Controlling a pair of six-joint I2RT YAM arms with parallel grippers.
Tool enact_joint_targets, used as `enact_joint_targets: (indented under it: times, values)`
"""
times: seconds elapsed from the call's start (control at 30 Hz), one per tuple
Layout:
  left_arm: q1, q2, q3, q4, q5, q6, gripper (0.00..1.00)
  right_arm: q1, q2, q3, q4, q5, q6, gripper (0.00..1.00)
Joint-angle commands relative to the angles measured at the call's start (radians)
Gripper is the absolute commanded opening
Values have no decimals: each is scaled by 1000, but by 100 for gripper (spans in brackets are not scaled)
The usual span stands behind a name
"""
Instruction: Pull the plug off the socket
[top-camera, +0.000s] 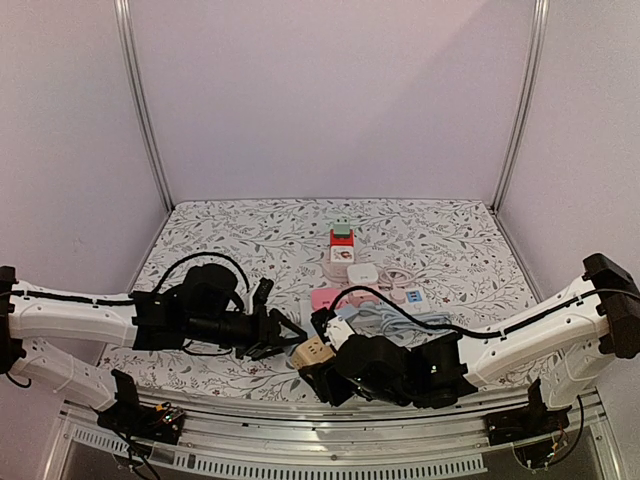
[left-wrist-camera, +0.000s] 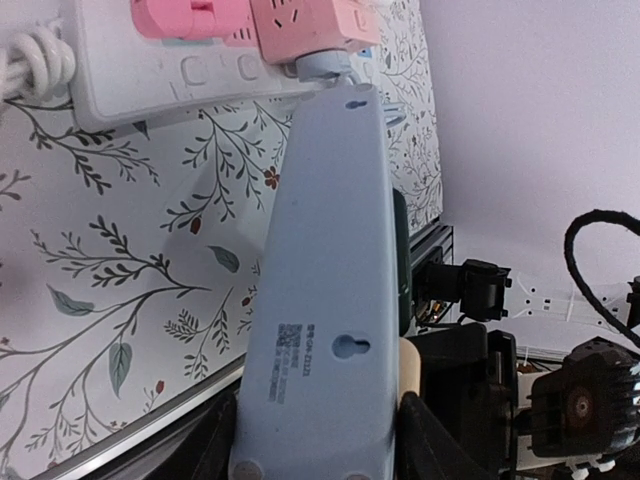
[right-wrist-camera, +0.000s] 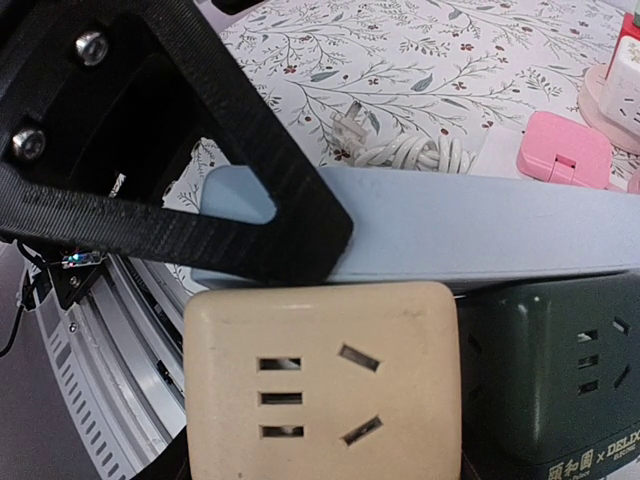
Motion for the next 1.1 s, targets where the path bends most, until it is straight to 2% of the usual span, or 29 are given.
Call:
enact_joint_targets:
  times: [0.0, 0.17, 0.5, 1.07]
  values:
    - [-10, 4, 23, 30, 8, 11, 45, 9, -44, 8, 100, 9, -24, 0]
    - [-10, 3, 24, 23, 21, 17, 40, 8, -34, 23, 97, 3, -38, 0]
    - [-10, -7, 20, 11, 38, 25, 21, 7, -17, 39, 77, -25, -74, 0]
    - [-9, -33, 17, -14, 55, 39, 10, -38, -84, -21, 80, -143, -84, 0]
